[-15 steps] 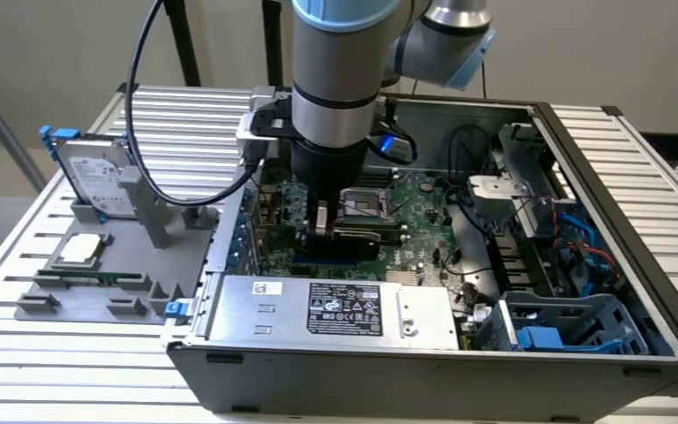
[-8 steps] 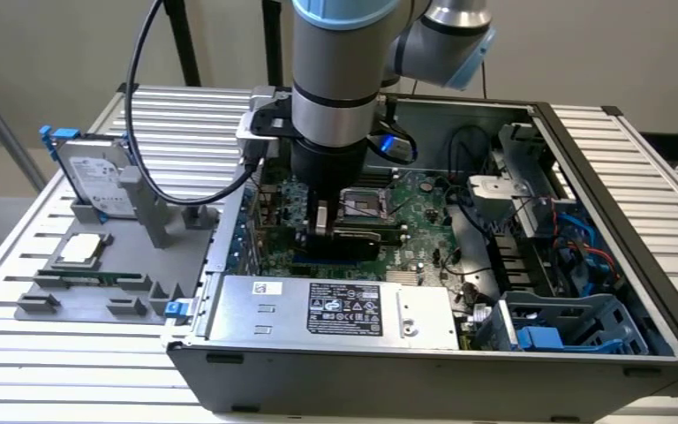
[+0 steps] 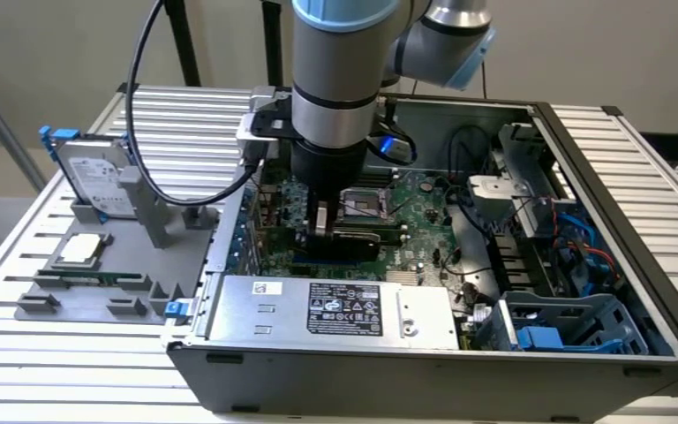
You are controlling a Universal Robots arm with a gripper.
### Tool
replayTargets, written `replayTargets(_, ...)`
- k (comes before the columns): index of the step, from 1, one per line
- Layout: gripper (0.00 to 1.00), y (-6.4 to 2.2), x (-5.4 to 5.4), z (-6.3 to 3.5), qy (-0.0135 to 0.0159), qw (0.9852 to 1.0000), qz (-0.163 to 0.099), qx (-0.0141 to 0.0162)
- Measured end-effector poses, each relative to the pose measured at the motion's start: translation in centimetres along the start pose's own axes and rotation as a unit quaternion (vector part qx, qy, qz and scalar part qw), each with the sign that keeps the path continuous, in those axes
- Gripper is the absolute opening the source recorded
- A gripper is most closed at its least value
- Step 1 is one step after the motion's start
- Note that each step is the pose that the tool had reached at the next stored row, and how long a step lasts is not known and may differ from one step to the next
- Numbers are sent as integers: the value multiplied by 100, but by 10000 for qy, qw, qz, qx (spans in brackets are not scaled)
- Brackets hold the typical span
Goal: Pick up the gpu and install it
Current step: 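Insert the gpu into the slot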
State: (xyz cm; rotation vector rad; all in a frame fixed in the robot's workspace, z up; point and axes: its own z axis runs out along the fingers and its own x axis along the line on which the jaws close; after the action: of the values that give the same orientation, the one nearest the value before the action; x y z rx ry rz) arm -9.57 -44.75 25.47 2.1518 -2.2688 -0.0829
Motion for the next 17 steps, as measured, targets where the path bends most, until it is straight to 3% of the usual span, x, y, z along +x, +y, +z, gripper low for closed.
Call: replayTargets(17,0,1,-30,19,-2,10000,38,1)
